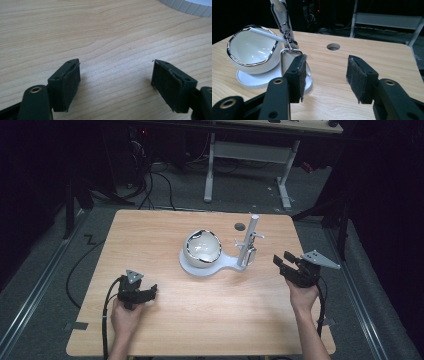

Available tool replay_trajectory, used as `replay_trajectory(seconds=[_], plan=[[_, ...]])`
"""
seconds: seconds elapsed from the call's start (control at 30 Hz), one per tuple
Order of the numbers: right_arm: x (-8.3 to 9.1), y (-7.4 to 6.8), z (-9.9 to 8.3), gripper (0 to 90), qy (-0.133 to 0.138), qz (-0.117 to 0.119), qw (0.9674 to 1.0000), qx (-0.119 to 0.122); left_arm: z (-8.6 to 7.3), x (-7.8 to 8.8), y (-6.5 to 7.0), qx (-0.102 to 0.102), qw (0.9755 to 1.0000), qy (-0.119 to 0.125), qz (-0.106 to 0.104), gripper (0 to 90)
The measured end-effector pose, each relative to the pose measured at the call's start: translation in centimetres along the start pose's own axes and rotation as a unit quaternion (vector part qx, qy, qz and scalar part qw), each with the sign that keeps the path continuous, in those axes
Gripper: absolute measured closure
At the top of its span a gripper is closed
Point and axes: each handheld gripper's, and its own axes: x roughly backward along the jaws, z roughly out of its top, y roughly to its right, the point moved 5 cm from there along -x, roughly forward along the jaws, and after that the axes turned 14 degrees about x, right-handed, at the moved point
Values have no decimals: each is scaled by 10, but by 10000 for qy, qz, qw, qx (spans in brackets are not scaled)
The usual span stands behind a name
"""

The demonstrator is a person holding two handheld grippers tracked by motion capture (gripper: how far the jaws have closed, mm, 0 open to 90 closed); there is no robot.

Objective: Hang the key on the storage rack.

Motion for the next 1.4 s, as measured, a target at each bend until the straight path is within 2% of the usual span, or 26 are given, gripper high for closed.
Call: replay_trajectory(seconds=[0.73,1.4], plan=[[17,-2,-23,511,-7,-7,9999,-162,0,0,0,1,10000,0,0,232],[22,-5,-47,514,-226,84,9994,-262,0,0,0,-2,10000,3,3,232]])
